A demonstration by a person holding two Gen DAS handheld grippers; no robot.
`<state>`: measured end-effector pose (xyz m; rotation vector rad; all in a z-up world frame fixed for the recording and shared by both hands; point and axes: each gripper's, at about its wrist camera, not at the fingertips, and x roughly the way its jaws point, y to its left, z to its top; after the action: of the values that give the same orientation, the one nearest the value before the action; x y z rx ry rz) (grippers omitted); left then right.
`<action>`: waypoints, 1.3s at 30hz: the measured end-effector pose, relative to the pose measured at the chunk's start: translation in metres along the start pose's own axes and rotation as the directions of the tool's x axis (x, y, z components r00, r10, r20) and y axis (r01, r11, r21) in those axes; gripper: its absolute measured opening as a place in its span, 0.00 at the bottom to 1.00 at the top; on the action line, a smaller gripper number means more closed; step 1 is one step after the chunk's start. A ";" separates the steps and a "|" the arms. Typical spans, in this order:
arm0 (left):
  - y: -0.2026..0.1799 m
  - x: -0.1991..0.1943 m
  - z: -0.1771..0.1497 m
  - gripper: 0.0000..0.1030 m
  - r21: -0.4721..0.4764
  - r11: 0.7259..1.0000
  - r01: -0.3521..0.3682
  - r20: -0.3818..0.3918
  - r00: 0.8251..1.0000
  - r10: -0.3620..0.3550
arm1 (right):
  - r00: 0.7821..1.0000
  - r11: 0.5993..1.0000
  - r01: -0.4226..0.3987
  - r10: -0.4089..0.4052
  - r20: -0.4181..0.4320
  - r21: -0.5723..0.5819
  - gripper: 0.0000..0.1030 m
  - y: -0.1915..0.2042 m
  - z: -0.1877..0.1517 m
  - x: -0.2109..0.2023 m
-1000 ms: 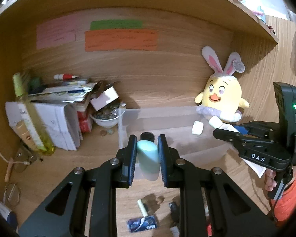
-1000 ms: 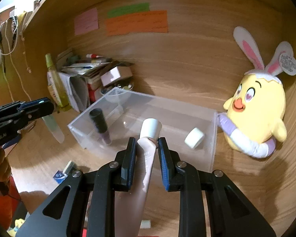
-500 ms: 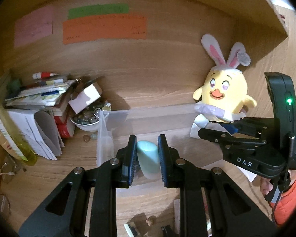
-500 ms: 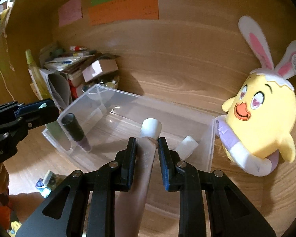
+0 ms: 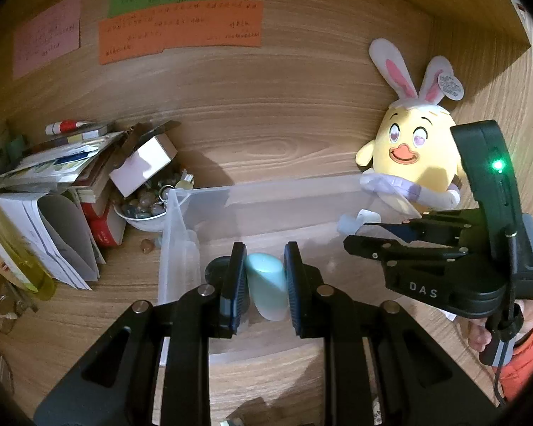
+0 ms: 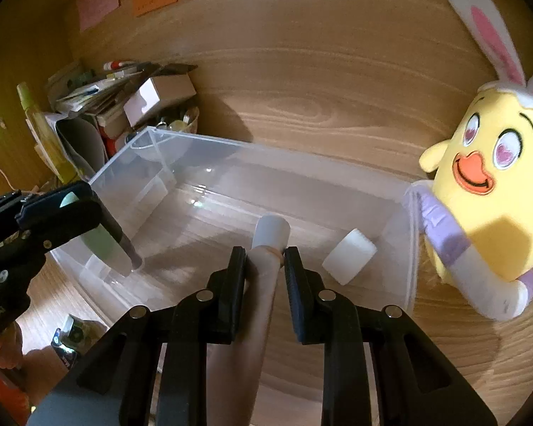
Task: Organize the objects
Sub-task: 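Carry both tubes over the clear bin and open both grippers, then withdraw both grippers from the bin toward the remaining items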
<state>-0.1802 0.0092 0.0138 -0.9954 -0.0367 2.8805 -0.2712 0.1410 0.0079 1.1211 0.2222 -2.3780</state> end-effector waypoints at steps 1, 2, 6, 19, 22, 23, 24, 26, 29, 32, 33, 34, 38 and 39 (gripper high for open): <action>0.000 0.000 0.000 0.21 0.000 1.000 -0.002 0.000 1.000 0.002 | 1.000 1.000 0.003 -0.003 -0.002 -0.001 0.20 0.000 0.000 0.001; 0.000 0.000 0.001 0.21 -0.001 1.000 -0.003 0.001 1.000 0.003 | 1.000 1.000 0.005 -0.005 -0.004 -0.002 0.20 0.001 0.000 0.001; 0.003 0.002 0.002 0.21 -0.015 1.000 0.008 -0.003 1.000 -0.008 | 1.000 1.000 0.018 -0.018 -0.011 -0.008 0.20 0.002 0.000 0.000; 0.001 -0.009 0.002 0.22 -0.009 0.999 0.039 -0.012 0.999 -0.039 | 1.000 1.000 0.014 -0.014 0.027 -0.026 0.36 0.007 -0.004 -0.022; -0.003 -0.020 0.003 0.30 -0.001 0.999 0.042 0.009 0.999 -0.042 | 0.999 0.999 0.012 -0.011 0.047 -0.030 0.41 0.009 -0.007 -0.034; -0.004 -0.024 0.004 0.34 0.002 0.999 0.043 0.014 0.999 -0.043 | 0.998 0.999 0.013 -0.011 0.056 -0.031 0.44 0.010 -0.009 -0.038; -0.005 -0.029 0.004 0.36 0.008 0.999 0.046 0.023 0.999 -0.046 | 0.998 0.999 0.016 -0.013 0.067 -0.033 0.48 0.010 -0.011 -0.043; -0.008 -0.039 0.004 0.48 0.020 0.999 0.046 0.041 0.998 -0.047 | 0.996 0.999 0.022 -0.018 0.088 -0.037 0.53 0.012 -0.015 -0.053; -0.011 -0.054 0.000 0.62 0.041 0.999 0.033 0.069 0.997 -0.036 | 0.993 0.999 0.015 -0.010 0.115 -0.041 0.61 0.016 -0.022 -0.067; -0.010 -0.069 -0.006 0.71 0.061 0.998 0.012 0.084 0.996 -0.017 | 0.990 0.999 0.011 -0.005 0.142 -0.043 0.70 0.018 -0.030 -0.082; -0.008 -0.075 -0.009 0.73 0.064 0.998 0.005 0.084 0.996 -0.011 | 0.988 0.999 0.014 -0.007 0.153 -0.045 0.72 0.019 -0.034 -0.087; -0.007 -0.079 -0.012 0.75 0.065 0.998 0.003 0.084 0.996 -0.008 | 0.987 0.999 0.019 -0.011 0.161 -0.047 0.74 0.021 -0.037 -0.091; 0.006 -0.094 -0.022 0.82 0.055 0.998 -0.004 0.068 0.998 0.000 | 0.983 0.999 0.014 -0.005 0.185 -0.044 0.80 0.025 -0.049 -0.105; 0.010 -0.097 -0.025 0.83 0.049 0.999 -0.010 0.065 0.998 0.007 | 0.983 0.999 0.004 0.005 0.183 -0.046 0.80 0.027 -0.053 -0.108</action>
<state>-0.0894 -0.0102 0.0533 -0.8963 0.0340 2.9050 -0.1644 0.1758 0.0571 0.8747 0.2119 -2.4446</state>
